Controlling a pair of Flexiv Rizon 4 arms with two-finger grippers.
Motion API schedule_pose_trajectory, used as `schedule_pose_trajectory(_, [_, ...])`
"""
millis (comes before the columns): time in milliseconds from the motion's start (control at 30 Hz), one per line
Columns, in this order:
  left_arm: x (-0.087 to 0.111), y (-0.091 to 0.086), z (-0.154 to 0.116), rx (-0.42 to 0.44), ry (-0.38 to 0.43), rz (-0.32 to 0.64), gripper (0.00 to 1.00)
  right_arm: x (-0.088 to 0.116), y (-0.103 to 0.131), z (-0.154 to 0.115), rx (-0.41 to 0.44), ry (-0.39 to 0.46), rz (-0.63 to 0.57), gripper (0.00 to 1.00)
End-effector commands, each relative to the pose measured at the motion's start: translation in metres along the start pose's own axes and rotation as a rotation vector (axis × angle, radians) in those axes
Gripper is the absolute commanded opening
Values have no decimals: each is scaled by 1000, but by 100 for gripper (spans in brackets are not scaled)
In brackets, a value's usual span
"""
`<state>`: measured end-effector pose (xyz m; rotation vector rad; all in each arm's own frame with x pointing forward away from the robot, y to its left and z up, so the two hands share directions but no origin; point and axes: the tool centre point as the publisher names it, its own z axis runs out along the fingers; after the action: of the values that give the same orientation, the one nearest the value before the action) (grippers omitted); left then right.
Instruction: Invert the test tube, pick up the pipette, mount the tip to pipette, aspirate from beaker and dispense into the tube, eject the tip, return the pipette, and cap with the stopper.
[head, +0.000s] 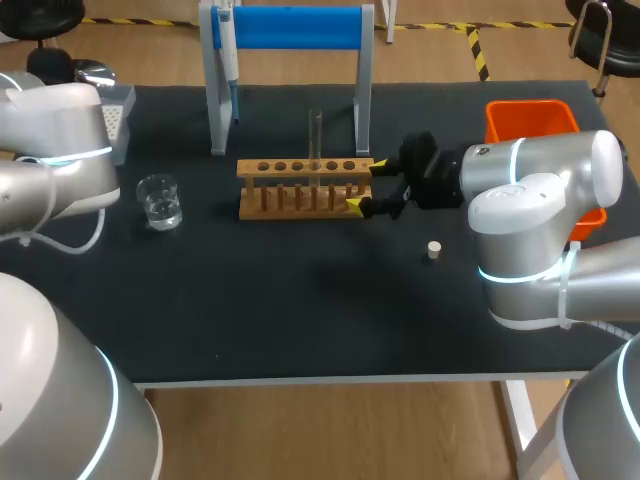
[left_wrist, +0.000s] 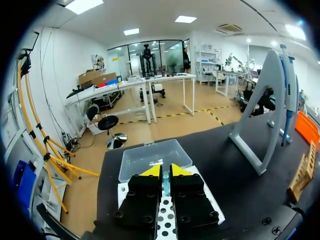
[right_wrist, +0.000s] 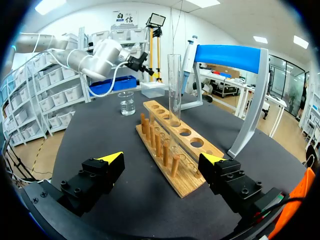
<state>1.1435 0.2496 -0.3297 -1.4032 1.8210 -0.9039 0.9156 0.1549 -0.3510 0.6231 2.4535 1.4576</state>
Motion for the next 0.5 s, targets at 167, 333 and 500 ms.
schedule_pose_trajectory(167, [0,-8,-10,2,-15,10,0,0,0,-1,2,0,0,100])
schedule_pose_trajectory(333, [0,-13,-14,12,-29,18,0,0,0,-1,2,0,0,100])
schedule_pose_trajectory(500, [-1,-18,-19,18,-37,24,0,0,0,-1,2,0,0,100])
